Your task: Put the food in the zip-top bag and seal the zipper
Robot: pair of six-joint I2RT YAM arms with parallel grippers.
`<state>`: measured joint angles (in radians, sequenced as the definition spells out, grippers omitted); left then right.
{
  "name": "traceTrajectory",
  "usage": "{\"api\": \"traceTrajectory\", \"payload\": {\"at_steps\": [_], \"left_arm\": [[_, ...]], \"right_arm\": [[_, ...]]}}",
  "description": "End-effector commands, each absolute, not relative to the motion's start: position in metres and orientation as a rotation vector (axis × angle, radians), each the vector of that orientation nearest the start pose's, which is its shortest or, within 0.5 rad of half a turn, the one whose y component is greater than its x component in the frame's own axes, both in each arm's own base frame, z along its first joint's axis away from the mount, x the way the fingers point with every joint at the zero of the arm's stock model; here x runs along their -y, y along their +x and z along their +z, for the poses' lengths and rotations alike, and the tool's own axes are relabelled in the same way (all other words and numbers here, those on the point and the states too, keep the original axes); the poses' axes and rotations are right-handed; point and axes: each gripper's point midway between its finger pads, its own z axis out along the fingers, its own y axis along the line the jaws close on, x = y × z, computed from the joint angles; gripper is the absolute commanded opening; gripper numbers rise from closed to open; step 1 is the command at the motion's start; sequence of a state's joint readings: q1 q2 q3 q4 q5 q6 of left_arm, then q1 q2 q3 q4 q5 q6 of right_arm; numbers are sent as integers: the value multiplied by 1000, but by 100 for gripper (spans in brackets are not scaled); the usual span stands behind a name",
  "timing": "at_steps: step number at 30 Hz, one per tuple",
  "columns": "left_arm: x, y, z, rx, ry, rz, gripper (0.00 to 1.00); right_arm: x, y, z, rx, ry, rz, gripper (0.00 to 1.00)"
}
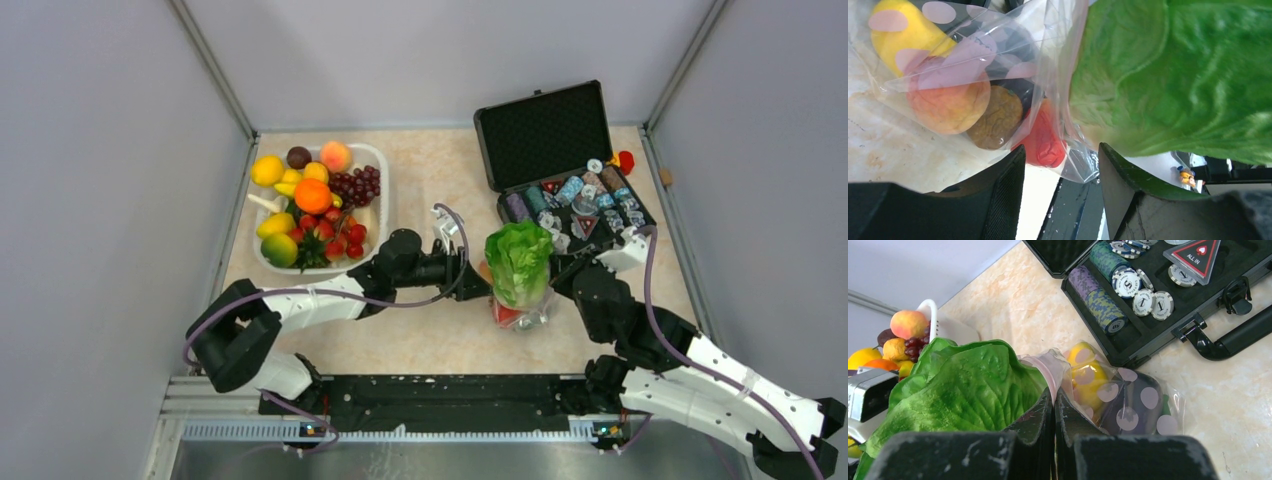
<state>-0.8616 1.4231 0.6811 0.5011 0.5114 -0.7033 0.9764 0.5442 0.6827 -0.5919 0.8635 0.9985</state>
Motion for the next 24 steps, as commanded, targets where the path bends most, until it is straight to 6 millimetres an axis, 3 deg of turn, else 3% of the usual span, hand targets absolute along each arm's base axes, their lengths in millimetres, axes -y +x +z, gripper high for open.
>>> {"api": "traceTrajectory", "payload": {"at_steps": [1,10,17,24], "left_arm": [[387,195,187,-1961,530,-1507,56],[397,197,195,-1937,549,-1543,57],[404,202,178,-2036,557,-1472,51],[406,201,156,-2138,634,-1272,44]], "right_arm": [[-112,215,255,-1735,598,548,0],[-118,216,255,-1742,584,564,0],[-124,218,256,-1745,578,581,0],[-120,218,255,-1739,588,566,0]]}}
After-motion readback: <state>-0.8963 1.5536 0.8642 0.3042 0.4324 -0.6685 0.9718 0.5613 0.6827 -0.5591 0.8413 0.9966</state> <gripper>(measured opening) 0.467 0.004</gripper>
